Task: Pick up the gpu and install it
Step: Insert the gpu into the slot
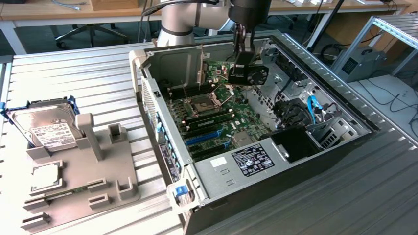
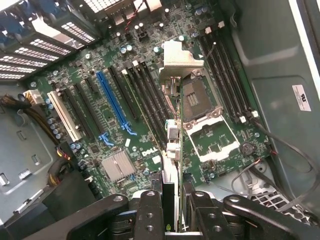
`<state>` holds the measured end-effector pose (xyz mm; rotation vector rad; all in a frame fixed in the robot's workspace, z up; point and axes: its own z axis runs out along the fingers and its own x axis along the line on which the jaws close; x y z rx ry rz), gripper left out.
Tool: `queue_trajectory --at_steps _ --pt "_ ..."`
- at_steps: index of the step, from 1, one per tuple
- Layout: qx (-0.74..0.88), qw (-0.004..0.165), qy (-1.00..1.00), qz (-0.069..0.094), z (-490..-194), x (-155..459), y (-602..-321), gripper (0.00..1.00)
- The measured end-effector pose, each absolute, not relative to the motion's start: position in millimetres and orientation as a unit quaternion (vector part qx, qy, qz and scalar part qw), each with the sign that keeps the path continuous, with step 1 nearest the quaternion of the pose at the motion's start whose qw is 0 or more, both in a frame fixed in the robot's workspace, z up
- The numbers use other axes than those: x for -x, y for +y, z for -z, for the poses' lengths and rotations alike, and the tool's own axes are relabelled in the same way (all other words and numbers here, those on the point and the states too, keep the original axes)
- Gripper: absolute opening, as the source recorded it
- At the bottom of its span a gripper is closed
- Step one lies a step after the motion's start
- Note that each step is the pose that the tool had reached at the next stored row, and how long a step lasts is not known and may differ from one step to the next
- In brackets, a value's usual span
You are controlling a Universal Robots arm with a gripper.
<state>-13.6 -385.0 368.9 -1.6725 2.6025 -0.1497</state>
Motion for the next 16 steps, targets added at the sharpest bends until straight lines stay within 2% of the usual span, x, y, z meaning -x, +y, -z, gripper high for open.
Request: queue_trajectory --at_steps 16 --pt "0.567 0.023 0.822 0.048 -368.9 13.6 -385.0 0.26"
